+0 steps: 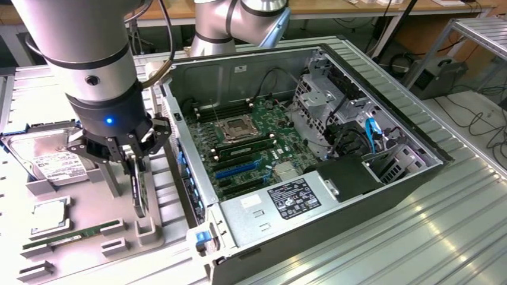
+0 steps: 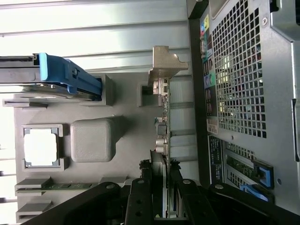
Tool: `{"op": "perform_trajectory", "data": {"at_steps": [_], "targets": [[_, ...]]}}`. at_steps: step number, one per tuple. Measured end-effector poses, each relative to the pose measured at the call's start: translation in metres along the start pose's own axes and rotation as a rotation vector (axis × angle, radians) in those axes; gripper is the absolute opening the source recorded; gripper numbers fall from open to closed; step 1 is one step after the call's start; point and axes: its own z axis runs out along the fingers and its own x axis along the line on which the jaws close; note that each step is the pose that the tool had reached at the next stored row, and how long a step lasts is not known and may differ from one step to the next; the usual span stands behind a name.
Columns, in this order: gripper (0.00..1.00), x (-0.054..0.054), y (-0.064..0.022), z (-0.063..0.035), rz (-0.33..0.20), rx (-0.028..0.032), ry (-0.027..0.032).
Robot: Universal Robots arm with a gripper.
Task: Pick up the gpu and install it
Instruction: 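Pick up the gpu and move the gpu toward the slot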
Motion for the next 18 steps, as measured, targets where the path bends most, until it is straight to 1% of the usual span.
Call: {"op": "perform_trajectory", "data": {"at_steps": [18], "targets": [[0.26,-0.0001,0.0002,-0.0049,0.0,-0.0001,-0.0001]]}}
